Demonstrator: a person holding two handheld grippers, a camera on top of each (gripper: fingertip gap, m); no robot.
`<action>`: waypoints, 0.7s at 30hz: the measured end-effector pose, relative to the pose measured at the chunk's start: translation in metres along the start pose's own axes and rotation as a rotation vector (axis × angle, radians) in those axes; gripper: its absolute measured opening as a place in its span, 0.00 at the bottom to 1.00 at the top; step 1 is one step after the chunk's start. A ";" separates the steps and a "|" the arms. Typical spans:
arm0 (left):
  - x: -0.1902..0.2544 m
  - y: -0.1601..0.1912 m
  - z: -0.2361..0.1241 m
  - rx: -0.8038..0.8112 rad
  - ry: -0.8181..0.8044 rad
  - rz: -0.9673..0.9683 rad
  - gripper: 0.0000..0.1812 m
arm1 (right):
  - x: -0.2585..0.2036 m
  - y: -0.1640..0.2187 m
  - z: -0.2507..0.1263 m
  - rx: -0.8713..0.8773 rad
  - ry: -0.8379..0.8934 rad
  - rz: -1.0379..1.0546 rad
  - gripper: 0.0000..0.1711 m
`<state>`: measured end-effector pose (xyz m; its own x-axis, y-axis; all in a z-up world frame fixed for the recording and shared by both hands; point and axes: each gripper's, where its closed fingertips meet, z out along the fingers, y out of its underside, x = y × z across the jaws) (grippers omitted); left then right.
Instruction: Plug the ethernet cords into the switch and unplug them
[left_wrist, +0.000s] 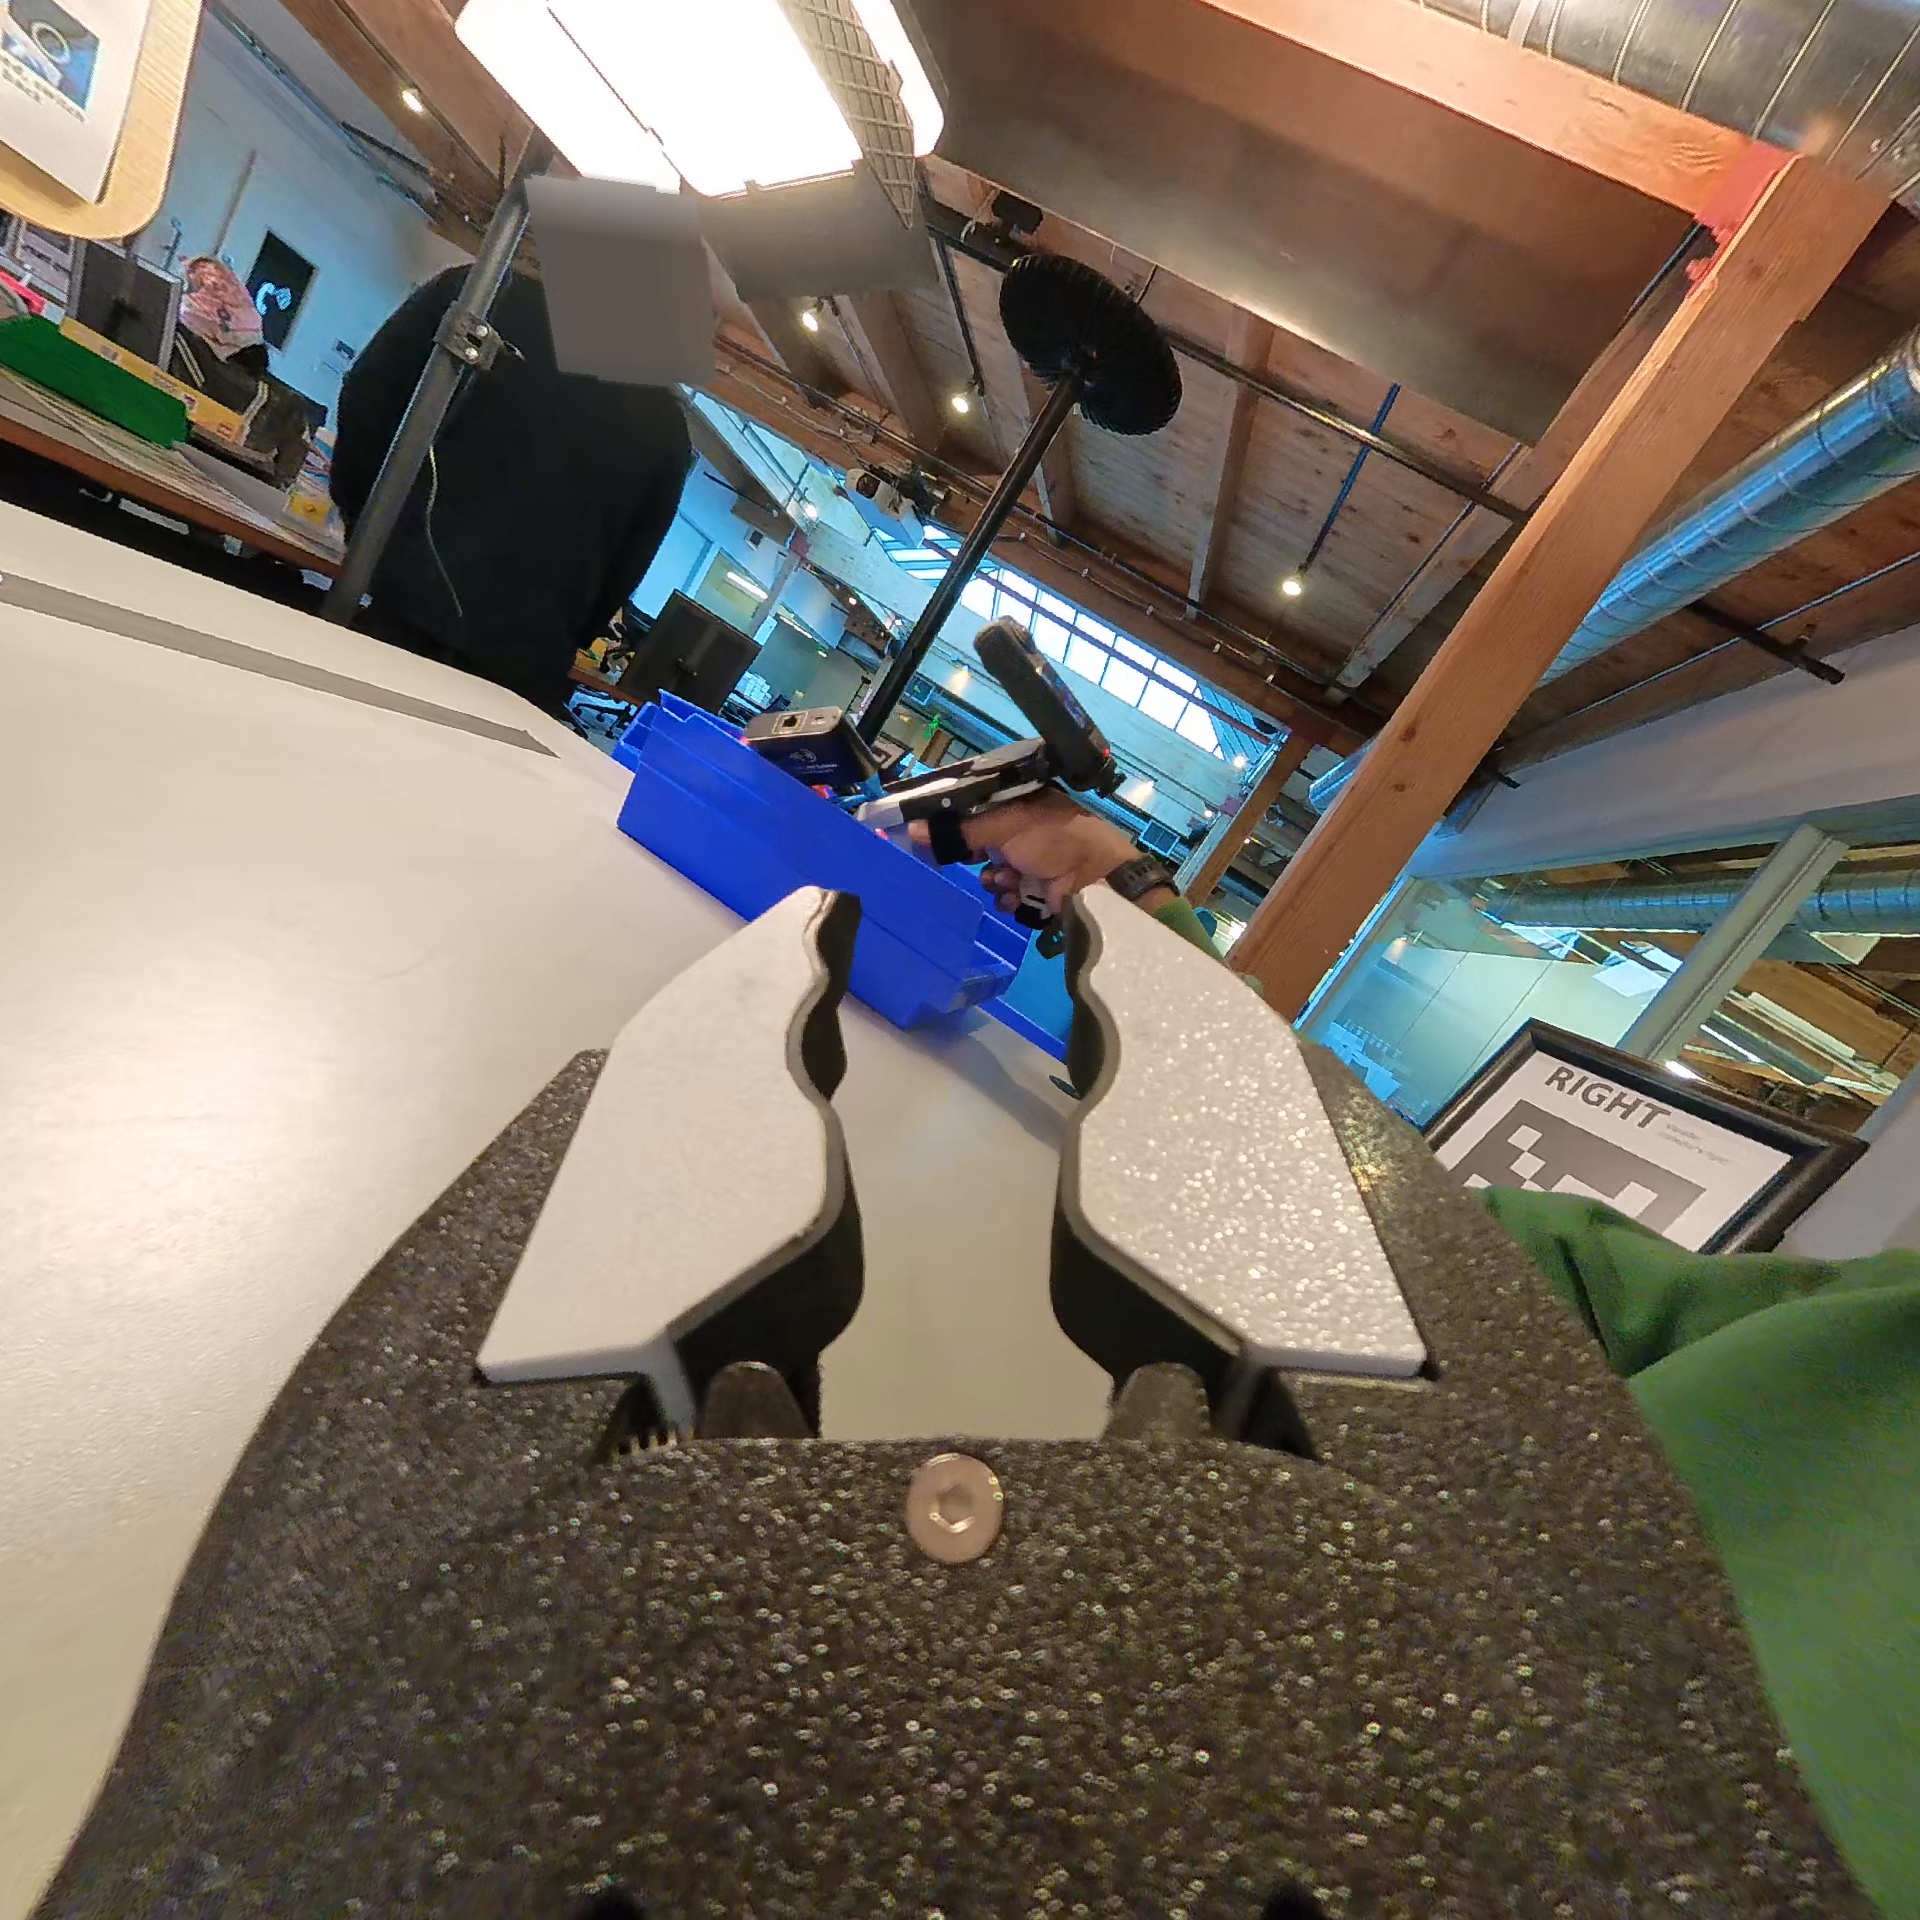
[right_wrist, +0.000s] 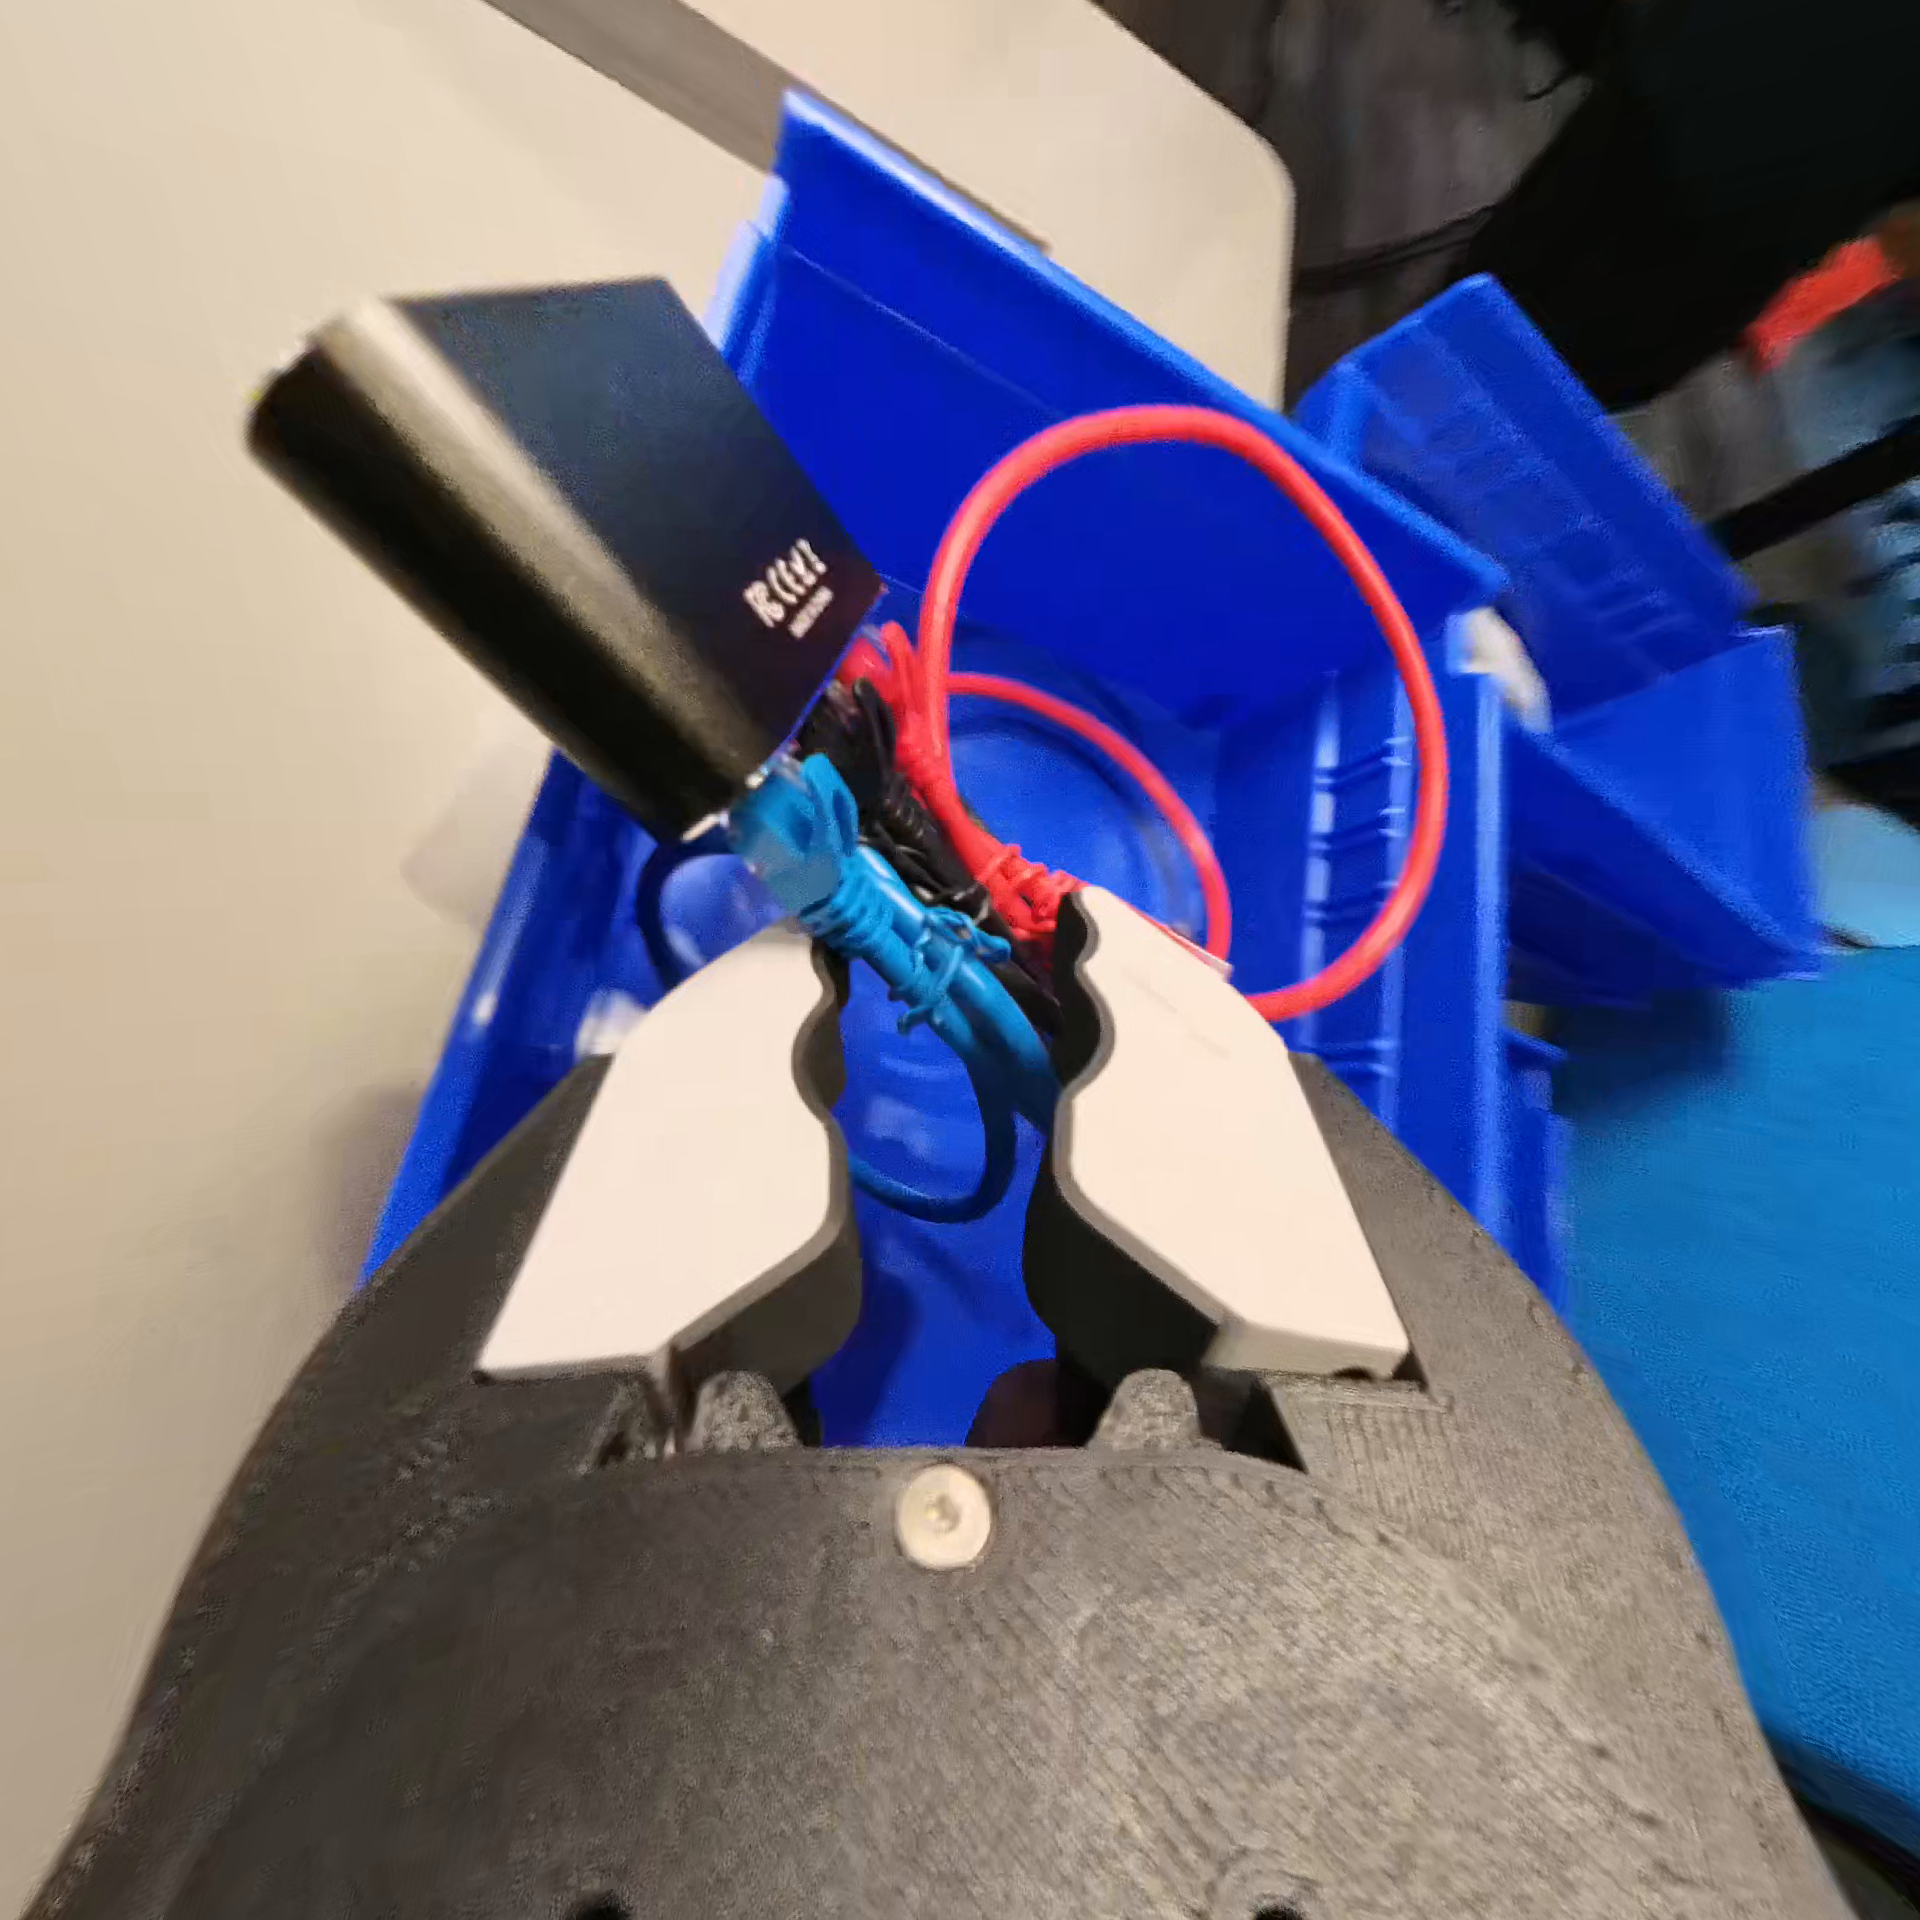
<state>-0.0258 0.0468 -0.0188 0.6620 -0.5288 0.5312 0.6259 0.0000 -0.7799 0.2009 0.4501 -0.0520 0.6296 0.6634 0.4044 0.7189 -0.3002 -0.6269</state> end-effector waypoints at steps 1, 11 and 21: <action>0.000 0.000 0.000 0.002 0.001 0.001 0.22 | -0.003 -0.001 -0.001 0.020 -0.063 0.056 0.25; -0.001 0.000 0.000 -0.001 -0.005 -0.002 0.22 | -0.014 -0.022 -0.043 0.339 -0.191 0.006 0.27; -0.001 -0.001 0.000 0.007 -0.005 -0.005 0.22 | -0.027 -0.036 -0.006 0.210 -0.164 -0.034 0.19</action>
<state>-0.0274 0.0471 -0.0188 0.6606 -0.5248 0.5368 0.6324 0.0036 -0.7747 0.1599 0.4387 -0.0360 0.5377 0.7778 0.3255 0.6512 -0.1378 -0.7463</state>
